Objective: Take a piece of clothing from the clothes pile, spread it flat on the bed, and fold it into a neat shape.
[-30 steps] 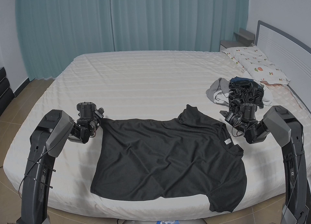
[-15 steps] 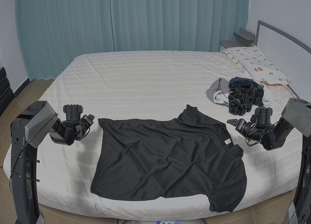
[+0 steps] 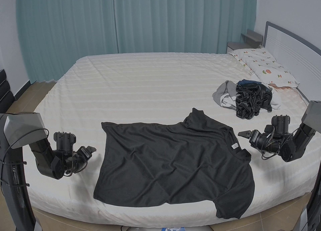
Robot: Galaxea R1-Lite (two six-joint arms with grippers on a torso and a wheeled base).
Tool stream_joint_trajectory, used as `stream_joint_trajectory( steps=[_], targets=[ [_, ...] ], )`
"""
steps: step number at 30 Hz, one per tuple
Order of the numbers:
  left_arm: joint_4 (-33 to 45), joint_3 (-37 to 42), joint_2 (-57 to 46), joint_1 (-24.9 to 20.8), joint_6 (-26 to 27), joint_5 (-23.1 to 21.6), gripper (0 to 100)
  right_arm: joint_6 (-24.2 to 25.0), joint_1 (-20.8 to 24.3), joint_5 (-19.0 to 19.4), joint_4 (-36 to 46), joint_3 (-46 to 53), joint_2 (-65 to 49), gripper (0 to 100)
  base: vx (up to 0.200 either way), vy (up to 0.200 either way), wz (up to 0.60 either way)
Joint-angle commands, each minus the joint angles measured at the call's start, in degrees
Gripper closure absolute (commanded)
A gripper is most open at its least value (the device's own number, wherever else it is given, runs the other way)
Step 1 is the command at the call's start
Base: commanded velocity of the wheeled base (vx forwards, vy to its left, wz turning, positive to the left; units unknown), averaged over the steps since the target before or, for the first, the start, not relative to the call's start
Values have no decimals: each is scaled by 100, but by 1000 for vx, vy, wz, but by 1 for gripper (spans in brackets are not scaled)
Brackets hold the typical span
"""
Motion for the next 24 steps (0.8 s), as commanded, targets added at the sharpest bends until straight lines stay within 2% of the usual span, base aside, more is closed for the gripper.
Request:
stream_joint_trajectory(
  steps=[1, 5, 6, 7, 11, 16, 22, 23, 24],
  targets=[
    [-231, 454, -280, -176, -50, -114, 0, -32, 182, -194, 204, -1181, 857, 0, 0, 0, 0],
    [-231, 577, -254, -308, -112, -114, 0, -111, 288, -221, 968, -2332, 1375, 0, 0, 0, 0],
    [-231, 577, -254, -308, -112, -114, 0, -111, 288, -221, 968, -2332, 1375, 0, 0, 0, 0],
    [-231, 639, -245, -334, -112, -114, 0, -270, 305, -256, 1294, -2886, 1656, 0, 0, 0, 0],
    [-231, 656, -166, -352, -112, -114, 0, -648, 358, -546, 1856, -3817, 2245, 0, 0, 0, 0],
    [-240, 656, -52, -352, -112, -105, 0, -691, 367, -652, 2067, -4679, 2746, 0, 0, 0, 0],
    [-248, 656, -52, -352, -112, -114, 0, -691, 367, -643, 2357, -5197, 3010, 0, 0, 0, 0],
    [-240, 656, -52, -352, -112, -105, 0, -691, 367, -616, 2366, -5197, 3010, 100, 0, 0, 0],
    [-240, 656, -52, -352, -112, -105, 0, -691, 367, -616, 2366, -5197, 3010, 100, 0, 0, 0]
  ],
)
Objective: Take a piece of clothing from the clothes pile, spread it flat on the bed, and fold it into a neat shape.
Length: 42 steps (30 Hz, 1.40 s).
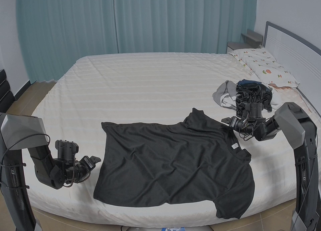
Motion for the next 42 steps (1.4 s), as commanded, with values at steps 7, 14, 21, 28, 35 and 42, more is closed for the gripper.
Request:
stream_joint_trajectory(
  steps=[7, 14, 21, 28, 35, 42],
  targets=[
    [9, 14, 95, -19, -9, 3, 0, 179, -81, -7, -91, -323, 412, 100, 0, 0, 0],
    [9, 14, 95, -19, 0, 12, 0, 416, -318, -25, -443, -15, 210, 100, 0, 0, 0],
    [9, 14, 104, -46, 0, 21, 0, 425, -362, -33, -557, 160, 174, 100, 0, 0, 0],
    [9, 14, 95, -54, 0, 38, 0, 434, -468, -42, -592, 257, 95, 100, 0, 0, 0],
    [9, 22, 95, -54, 0, 38, 0, 442, -591, -130, -803, 363, 87, 100, 0, 0, 0],
    [9, 102, 42, -63, 0, 29, 0, 442, -582, -148, -830, 415, 95, 0, 0, 0, 0]
  ],
)
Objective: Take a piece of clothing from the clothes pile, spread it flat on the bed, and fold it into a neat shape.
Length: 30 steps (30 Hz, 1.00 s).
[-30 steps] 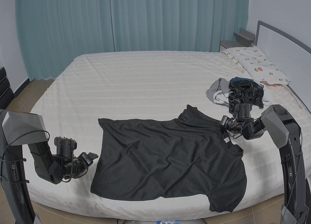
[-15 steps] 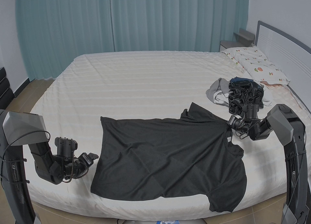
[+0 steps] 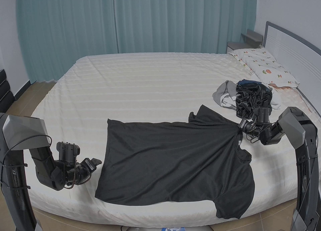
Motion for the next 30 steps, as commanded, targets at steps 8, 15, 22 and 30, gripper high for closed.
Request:
stream_joint_trajectory(
  steps=[8, 15, 22, 30],
  targets=[
    [0, 417, -273, -267, 33, -91, 0, 1, -2, 17, -364, 758, -527, 0, 0, 0, 0],
    [-8, 918, -642, -786, 42, -109, 0, 1, -90, 211, -909, 2199, -1441, 0, 0, 0, 0],
    [0, 1278, -765, -1278, 86, 40, 0, -16, -107, 510, -1383, 3561, -2153, 0, 0, 0, 0],
    [27, 1445, -897, -1304, 253, 146, 0, -25, -90, 633, -1779, 4484, -2540, 0, 0, 0, 0]
  ],
)
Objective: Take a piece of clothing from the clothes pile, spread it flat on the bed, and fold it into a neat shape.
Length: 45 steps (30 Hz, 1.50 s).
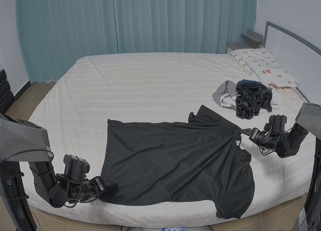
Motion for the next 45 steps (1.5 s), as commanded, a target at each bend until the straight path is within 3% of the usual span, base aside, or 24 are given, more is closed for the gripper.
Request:
stream_joint_trajectory(
  steps=[1, 3, 4, 8, 12, 21, 29, 30, 38, 45],
  targets=[
    [3, 162, -116, -112, 61, 47, 0, -8, 3, 69, -242, 669, -512, 0, 0, 0, 0],
    [11, 171, -80, -59, 193, 47, 0, -61, 3, 78, -277, 854, -582, 0, 0, 0, 0],
    [29, 188, -54, -42, 325, 47, 100, -70, 3, 78, -277, 986, -626, 0, 0, 0, 0],
    [29, 364, -72, -24, 589, 153, 100, -228, -6, 262, -224, 1504, -872, 0, 0, 0, 0],
    [38, 496, -54, -77, 835, 662, 100, -746, -15, 456, -207, 2076, -854, 0, 0, 0, 0],
    [-15, 549, -45, -77, 914, 698, 100, -1379, 29, 702, -172, 2823, -810, 0, 0, 0, 0],
    [-24, 522, -63, -77, 870, 654, 100, -1432, 38, 720, -233, 2858, -512, 0, 0, 0, 0],
    [-24, 514, -45, -77, 870, 654, 100, -1432, 47, 711, -233, 2867, -476, 100, 0, 0, 0],
    [-24, 522, 25, -77, 870, 645, 100, -1634, -50, 658, -180, 3034, -503, 100, 0, 0, 0],
    [-6, 566, 25, -77, 896, 645, 100, -2056, -498, 658, -189, 3411, -617, 100, 0, 0, 0]
  ],
)
